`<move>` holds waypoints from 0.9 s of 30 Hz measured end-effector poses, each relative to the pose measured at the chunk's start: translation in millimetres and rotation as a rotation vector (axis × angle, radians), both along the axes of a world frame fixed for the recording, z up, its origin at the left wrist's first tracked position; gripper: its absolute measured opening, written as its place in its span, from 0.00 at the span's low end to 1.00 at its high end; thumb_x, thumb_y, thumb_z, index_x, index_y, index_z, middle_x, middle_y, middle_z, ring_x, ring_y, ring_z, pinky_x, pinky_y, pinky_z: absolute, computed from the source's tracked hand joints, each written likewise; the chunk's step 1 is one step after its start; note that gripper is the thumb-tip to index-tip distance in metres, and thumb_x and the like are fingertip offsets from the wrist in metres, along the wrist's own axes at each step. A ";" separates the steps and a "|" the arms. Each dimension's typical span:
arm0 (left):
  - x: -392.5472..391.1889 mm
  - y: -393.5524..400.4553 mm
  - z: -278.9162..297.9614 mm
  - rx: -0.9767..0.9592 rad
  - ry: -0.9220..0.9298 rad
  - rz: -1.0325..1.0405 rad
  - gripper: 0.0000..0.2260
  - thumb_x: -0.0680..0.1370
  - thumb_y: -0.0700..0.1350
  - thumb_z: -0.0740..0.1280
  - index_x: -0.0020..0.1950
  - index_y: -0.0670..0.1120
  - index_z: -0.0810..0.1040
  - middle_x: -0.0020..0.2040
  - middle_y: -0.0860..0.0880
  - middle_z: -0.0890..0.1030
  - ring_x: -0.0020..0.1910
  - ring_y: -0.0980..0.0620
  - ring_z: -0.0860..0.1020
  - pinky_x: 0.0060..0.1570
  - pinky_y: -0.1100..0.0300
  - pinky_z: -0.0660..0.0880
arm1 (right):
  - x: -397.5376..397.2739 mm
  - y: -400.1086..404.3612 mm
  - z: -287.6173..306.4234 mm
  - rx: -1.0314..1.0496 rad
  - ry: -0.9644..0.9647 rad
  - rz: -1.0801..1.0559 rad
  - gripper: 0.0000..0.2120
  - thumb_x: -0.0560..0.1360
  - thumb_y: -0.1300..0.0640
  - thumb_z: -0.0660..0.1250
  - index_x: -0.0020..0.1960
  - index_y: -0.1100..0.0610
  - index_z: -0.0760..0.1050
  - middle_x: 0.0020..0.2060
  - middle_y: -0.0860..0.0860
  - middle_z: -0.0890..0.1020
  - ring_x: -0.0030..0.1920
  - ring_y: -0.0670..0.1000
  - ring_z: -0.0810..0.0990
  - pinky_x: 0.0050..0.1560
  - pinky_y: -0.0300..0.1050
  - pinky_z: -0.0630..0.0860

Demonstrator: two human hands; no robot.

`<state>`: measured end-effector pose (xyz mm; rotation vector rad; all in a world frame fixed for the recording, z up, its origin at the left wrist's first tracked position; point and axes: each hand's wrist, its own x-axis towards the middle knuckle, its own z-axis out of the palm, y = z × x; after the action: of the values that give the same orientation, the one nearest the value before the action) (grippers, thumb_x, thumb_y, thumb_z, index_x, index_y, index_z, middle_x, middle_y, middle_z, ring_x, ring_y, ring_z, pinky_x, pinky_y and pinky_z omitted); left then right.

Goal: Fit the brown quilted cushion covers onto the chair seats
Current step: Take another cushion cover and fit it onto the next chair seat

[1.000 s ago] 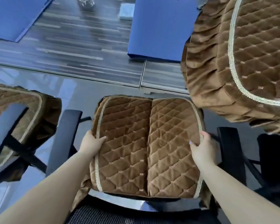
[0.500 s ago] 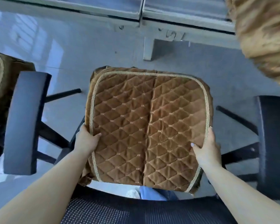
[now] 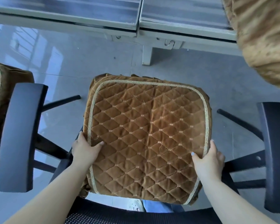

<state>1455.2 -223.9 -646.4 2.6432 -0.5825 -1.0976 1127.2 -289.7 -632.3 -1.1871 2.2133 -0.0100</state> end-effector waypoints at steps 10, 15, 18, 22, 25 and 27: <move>-51.3 -79.1 8.0 -0.118 -0.221 -0.736 0.42 0.72 0.55 0.72 0.79 0.55 0.50 0.79 0.46 0.52 0.78 0.42 0.48 0.73 0.35 0.48 | 74.9 -65.5 -8.3 -0.076 0.057 0.704 0.39 0.72 0.43 0.69 0.76 0.44 0.51 0.78 0.53 0.47 0.77 0.56 0.46 0.74 0.62 0.53; -66.0 -98.8 -22.8 0.053 -0.248 -0.866 0.46 0.70 0.58 0.72 0.78 0.59 0.44 0.80 0.47 0.42 0.78 0.42 0.40 0.70 0.29 0.47 | 86.4 -81.3 -35.1 0.057 0.142 0.746 0.43 0.72 0.43 0.69 0.77 0.42 0.45 0.77 0.53 0.40 0.77 0.57 0.41 0.72 0.69 0.51; -65.3 -99.7 -39.5 0.078 -0.270 -0.881 0.46 0.71 0.58 0.71 0.78 0.59 0.42 0.79 0.47 0.41 0.78 0.41 0.40 0.69 0.29 0.48 | 93.2 -81.5 -52.5 0.057 0.167 0.752 0.44 0.72 0.43 0.69 0.76 0.42 0.42 0.77 0.54 0.39 0.76 0.58 0.40 0.70 0.72 0.50; -68.7 -90.2 -30.6 0.030 -0.302 -0.853 0.44 0.71 0.58 0.71 0.78 0.58 0.46 0.80 0.47 0.44 0.78 0.43 0.42 0.70 0.31 0.48 | 86.4 -65.3 -45.4 -0.007 0.139 0.750 0.42 0.73 0.44 0.68 0.77 0.43 0.44 0.77 0.54 0.40 0.77 0.57 0.40 0.71 0.70 0.49; -81.2 -61.5 -18.0 0.003 -0.259 -0.797 0.39 0.73 0.55 0.70 0.78 0.57 0.51 0.80 0.47 0.48 0.78 0.43 0.46 0.73 0.35 0.50 | 77.8 -24.7 -31.8 0.059 0.063 0.727 0.43 0.74 0.44 0.67 0.77 0.43 0.41 0.77 0.53 0.39 0.77 0.55 0.40 0.73 0.66 0.49; -92.5 -29.4 -9.0 0.024 -0.191 -0.717 0.38 0.73 0.55 0.70 0.78 0.58 0.52 0.80 0.48 0.49 0.78 0.44 0.48 0.74 0.38 0.51 | 73.1 10.2 -20.6 0.139 0.024 0.694 0.45 0.73 0.43 0.67 0.77 0.43 0.39 0.77 0.53 0.38 0.77 0.55 0.42 0.74 0.63 0.51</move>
<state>1362.6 -253.3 -655.4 2.6257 -1.6492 -0.9945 1200.3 -279.5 -652.9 -1.8070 1.6804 0.4328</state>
